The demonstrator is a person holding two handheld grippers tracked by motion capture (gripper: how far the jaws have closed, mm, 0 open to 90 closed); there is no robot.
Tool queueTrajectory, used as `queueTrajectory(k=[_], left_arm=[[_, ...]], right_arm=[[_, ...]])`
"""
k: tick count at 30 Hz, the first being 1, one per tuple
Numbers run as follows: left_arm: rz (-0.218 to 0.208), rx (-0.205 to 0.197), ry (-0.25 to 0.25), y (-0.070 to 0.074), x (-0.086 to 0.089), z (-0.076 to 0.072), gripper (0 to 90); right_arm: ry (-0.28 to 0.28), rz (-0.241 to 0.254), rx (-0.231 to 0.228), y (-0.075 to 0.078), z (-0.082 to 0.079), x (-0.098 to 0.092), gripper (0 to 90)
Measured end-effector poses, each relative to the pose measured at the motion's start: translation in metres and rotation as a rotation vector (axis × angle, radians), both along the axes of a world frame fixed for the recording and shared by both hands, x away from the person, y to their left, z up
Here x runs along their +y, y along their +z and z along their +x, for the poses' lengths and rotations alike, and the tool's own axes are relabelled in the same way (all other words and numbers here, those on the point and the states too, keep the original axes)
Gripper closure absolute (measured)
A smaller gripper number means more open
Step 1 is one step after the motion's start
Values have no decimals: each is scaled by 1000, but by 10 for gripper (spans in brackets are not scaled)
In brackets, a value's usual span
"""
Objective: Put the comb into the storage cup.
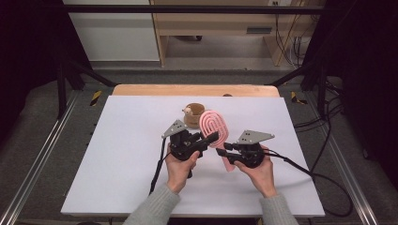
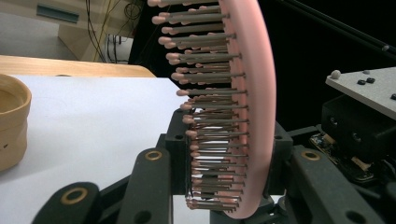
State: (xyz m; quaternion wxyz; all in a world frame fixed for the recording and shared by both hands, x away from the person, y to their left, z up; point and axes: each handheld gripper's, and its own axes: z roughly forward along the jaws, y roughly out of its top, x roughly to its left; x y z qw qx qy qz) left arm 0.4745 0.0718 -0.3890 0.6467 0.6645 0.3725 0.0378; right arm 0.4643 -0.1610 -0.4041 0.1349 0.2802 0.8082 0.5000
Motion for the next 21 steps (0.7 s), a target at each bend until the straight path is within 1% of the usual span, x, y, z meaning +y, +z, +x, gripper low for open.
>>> queueTrajectory(k=[5, 9, 13, 15, 17, 21], left_arm=[[8, -11, -10, 1, -1, -1, 630], [16, -15, -9, 3, -1, -1, 630], [26, -18, 1, 4, 0, 1, 631], [33, -20, 9, 5, 2, 2, 630], [41, -26, 22, 5, 4, 3, 630], [59, -37, 42, 7, 9, 5, 630]], right_arm=[[5, 3, 1, 1, 0, 0, 676], [8, 13, -6, 2, -1, -1, 630], [-1, 31, -15, 4, -1, -3, 526], [-11, 43, -20, 6, -1, -5, 440], [-15, 54, -23, 7, -1, -6, 386], [-34, 64, -46, 9, -2, -9, 266]])
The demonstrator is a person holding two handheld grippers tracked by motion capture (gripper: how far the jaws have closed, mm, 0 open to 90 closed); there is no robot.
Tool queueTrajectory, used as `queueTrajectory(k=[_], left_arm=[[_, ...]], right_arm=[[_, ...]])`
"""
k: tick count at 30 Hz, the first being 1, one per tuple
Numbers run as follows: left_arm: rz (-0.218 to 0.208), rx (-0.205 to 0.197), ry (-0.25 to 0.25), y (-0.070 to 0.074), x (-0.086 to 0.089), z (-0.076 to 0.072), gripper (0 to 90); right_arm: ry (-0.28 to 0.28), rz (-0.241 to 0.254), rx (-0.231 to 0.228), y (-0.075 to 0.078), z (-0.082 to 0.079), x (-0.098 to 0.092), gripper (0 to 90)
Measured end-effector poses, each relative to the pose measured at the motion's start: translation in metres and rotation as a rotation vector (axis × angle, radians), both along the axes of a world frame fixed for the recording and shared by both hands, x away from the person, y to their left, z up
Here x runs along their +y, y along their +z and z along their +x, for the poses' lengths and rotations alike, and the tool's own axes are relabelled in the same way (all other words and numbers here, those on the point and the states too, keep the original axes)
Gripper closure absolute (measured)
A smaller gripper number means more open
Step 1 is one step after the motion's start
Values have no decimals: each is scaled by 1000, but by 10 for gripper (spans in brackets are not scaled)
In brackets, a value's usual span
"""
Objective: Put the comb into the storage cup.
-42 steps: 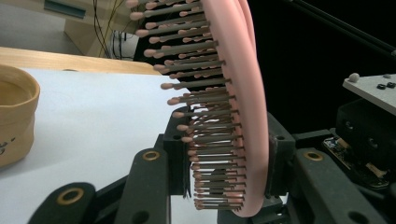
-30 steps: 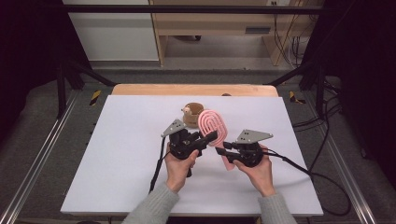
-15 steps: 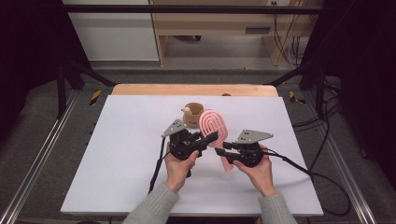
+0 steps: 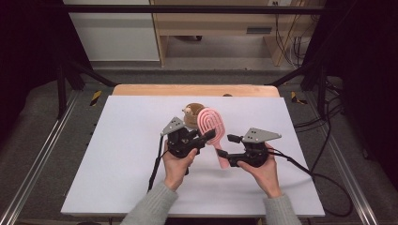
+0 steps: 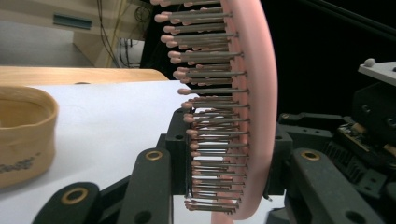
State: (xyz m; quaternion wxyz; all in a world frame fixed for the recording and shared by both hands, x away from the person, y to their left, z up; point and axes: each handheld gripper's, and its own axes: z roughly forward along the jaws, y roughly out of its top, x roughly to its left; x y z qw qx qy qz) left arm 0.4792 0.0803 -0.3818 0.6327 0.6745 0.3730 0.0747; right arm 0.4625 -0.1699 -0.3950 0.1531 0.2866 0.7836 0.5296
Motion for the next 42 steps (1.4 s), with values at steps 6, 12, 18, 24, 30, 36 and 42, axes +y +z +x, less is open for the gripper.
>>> queueTrajectory(k=[6, 12, 18, 24, 30, 36, 42], left_arm=[[18, -18, 26, 5, 10, 2, 630], [25, -26, 47, 10, 21, 4, 630], [37, -37, 65, 15, 31, 5, 630], [39, -46, 78, 19, 40, 6, 630], [39, -58, 91, 26, 48, 7, 630], [37, -63, 107, 31, 55, 9, 630], [41, -67, 114, 34, 58, 12, 629]], right_arm=[[-22, 0, -21, 2, 1, -7, 170], [-32, -21, -5, 3, 2, -10, 87], [-55, 0, 17, -3, 5, -19, 78], [-60, -1, 31, -8, 7, -28, 43], [-59, 4, 32, -13, 7, -41, 8], [-95, 5, 46, -18, 7, -53, 6], [-121, -21, 56, -25, 8, -61, 5]])
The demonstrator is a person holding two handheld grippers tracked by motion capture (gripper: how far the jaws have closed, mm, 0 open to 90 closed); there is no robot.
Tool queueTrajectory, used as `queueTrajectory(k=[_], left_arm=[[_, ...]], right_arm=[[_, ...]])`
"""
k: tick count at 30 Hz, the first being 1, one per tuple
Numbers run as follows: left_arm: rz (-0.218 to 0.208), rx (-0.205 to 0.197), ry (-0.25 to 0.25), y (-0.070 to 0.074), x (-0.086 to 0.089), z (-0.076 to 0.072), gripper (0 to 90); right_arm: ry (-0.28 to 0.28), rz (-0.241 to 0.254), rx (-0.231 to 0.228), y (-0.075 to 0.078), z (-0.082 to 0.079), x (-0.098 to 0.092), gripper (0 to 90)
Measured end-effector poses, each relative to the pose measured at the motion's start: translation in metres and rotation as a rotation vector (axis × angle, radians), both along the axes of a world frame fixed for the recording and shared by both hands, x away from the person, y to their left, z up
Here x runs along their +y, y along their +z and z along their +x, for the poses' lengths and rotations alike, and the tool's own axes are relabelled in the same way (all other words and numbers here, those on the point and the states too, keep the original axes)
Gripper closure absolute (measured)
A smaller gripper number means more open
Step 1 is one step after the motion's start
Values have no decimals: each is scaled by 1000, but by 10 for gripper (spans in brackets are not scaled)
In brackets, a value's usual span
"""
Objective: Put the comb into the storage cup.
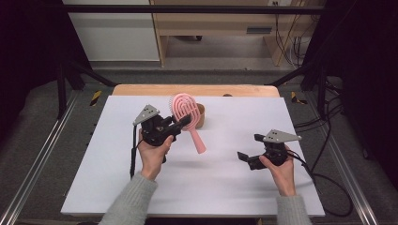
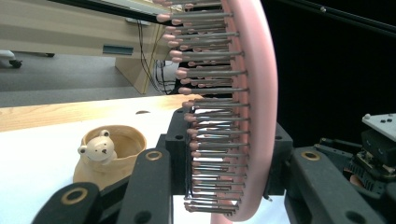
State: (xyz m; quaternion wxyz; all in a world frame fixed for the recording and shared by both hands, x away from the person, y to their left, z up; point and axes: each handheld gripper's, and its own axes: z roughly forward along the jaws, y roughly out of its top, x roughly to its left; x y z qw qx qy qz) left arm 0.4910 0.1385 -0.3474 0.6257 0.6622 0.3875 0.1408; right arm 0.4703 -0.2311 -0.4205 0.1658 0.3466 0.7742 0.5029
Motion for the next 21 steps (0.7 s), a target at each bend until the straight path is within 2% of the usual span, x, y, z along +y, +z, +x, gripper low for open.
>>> queueTrajectory(k=[5, 13, 21], left_arm=[[2, 0, 5, 3, 1, 3, 630], [2, -3, 5, 8, 2, 7, 629], [1, -9, 11, 13, 4, 10, 629]], right_arm=[[-5, 9, -22, -6, 0, -9, 5], [-21, -8, -4, -13, -1, -17, 5], [-29, 0, 4, -18, -1, -22, 5]])
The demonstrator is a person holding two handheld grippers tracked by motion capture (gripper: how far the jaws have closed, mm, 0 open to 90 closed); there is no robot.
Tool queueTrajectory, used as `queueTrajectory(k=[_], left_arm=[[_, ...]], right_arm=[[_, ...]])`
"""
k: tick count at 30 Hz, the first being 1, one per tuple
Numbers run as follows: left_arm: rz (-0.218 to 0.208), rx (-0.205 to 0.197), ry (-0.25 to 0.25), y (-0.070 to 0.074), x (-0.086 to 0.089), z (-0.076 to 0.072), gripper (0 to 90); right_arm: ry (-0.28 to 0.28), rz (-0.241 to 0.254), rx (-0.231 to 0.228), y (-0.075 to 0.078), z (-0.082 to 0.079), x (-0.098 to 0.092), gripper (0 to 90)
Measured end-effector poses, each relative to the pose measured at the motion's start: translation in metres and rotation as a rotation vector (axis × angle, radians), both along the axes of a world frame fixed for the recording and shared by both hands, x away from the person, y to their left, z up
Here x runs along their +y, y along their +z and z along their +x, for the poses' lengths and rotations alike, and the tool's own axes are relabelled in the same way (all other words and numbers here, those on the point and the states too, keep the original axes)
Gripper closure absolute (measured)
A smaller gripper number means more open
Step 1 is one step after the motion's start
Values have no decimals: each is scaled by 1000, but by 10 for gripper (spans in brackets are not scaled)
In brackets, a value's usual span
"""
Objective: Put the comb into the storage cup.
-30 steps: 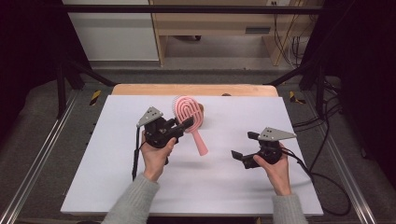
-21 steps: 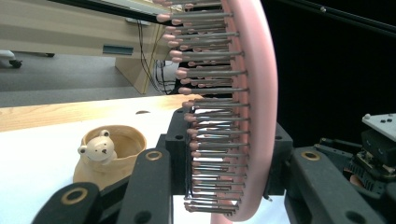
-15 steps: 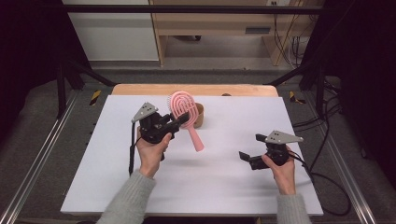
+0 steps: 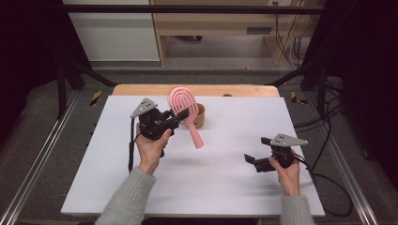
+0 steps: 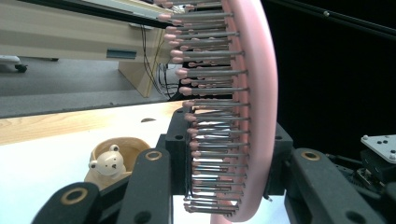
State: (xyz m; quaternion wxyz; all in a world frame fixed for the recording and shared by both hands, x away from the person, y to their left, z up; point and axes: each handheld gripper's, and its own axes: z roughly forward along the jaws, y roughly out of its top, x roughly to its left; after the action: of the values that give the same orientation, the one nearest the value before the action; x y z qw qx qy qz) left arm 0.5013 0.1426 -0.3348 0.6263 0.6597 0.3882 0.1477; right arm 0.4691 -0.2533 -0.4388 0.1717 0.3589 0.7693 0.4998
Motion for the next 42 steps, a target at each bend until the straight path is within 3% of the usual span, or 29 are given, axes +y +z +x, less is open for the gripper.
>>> queueTrajectory(k=[29, 42], left_arm=[[-8, 10, 54, 4, 0, 33, 628], [-7, 9, 63, 10, -3, 47, 627]], right_arm=[[24, 7, 9, -2, -1, 0, 5], [24, -16, 12, -4, 0, 0, 5]])
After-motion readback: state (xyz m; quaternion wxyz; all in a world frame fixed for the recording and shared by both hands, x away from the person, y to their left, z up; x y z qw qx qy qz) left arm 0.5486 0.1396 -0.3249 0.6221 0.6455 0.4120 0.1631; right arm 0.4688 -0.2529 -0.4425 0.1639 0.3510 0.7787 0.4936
